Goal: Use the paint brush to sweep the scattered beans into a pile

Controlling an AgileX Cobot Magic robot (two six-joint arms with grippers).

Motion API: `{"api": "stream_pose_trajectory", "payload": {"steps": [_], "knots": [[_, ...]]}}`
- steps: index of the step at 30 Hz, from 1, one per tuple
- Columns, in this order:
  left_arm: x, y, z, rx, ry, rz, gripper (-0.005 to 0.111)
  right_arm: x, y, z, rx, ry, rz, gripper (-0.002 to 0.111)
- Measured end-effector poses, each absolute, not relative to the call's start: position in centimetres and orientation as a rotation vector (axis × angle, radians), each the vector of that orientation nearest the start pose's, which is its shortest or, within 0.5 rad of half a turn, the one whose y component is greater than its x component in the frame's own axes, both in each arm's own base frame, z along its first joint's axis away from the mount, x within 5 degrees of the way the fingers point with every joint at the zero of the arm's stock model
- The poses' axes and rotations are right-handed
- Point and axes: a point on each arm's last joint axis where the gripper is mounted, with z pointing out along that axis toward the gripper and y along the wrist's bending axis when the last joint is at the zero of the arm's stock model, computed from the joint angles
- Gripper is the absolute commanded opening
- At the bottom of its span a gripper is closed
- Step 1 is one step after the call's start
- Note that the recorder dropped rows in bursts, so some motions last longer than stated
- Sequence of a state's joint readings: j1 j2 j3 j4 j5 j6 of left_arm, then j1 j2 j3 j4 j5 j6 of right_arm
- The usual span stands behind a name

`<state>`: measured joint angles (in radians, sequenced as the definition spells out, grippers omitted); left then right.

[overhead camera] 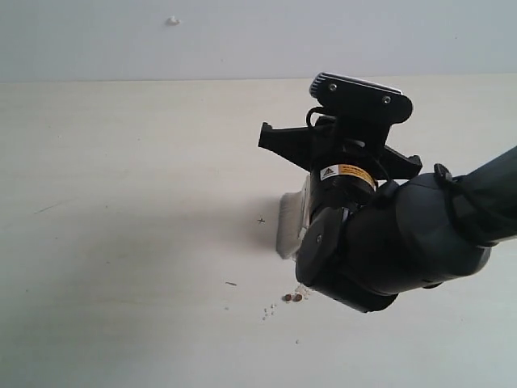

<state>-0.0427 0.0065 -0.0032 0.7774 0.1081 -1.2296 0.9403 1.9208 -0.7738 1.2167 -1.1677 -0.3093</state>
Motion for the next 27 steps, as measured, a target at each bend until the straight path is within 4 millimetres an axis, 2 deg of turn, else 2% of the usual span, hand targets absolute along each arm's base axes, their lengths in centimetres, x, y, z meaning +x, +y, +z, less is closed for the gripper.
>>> {"api": "stream_pose_trajectory", "payload": {"steps": [16,21,27], "knots": [[5.7,0.5,20.7,-0.381,1.527,-0.332,0.000,25.1,20.9,15.4,0.252,1.710,-0.001,0.000],[5.7,0.5,20.7,-0.381,1.527,-0.332,0.000,25.0,21.7,17.3,0.161,1.685,0.102,0.000],[5.7,0.5,20.7,-0.381,1.527,-0.332,0.000,24.2,21.8,19.8,0.068,1.651,0.221,0.000]]}}
